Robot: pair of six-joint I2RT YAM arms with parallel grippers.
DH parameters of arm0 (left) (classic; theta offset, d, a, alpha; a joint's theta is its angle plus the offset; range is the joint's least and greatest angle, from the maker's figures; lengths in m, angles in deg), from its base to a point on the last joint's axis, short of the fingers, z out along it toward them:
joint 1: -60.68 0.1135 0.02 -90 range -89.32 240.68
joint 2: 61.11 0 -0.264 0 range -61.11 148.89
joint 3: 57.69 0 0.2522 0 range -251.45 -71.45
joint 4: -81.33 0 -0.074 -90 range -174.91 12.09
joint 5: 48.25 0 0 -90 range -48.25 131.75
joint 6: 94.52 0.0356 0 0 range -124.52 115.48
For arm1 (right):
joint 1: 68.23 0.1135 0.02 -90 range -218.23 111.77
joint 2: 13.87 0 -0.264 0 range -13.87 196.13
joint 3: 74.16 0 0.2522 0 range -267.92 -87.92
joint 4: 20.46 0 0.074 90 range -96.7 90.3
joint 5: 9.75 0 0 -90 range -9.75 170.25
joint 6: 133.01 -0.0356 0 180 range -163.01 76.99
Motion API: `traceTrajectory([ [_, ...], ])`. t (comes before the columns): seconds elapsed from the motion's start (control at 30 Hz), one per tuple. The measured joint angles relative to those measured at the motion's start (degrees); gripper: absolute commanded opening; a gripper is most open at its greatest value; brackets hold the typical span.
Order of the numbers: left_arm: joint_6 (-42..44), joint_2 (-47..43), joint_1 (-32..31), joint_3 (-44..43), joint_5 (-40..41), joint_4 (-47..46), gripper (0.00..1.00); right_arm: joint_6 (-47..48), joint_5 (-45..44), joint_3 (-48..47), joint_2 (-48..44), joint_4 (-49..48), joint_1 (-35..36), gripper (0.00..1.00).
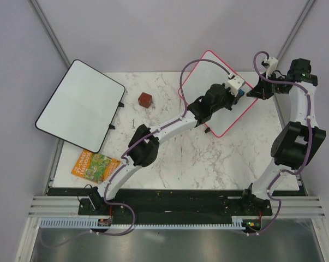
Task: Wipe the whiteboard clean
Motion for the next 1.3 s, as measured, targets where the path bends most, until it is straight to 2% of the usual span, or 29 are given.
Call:
traceTrajectory([
  [0.13,0.2,0.0,-3.3,-0.6,1.7,0.2,0.02,1.2,0.4,0.0,0.0,0.7,0.0,0.00],
  [0.43,-0.9,0.2,-3.6,-1.5,5.7,1.2,0.02,2.4,1.2,0.0,-0.1,0.6,-0.2,0.00],
  [0.67,-7.8,0.2,-1.2,-1.9,4.2,1.9,0.02,2.6,1.4,0.0,-0.1,-0.2,0.1,0.00],
  [0.8,-12.5,0.2,2.1,-2.0,2.3,1.8,0.02,2.5,1.2,0.0,-0.1,-0.4,0.4,0.00],
  [1.1,-17.4,0.4,9.7,-1.9,3.9,3.9,0.02,2.2,1.0,0.0,-0.4,0.2,0.7,0.00],
  [1.3,-18.6,0.1,10.9,2.0,6.0,2.7,0.02,1.8,0.3,0.0,-0.5,0.4,0.7,0.00],
])
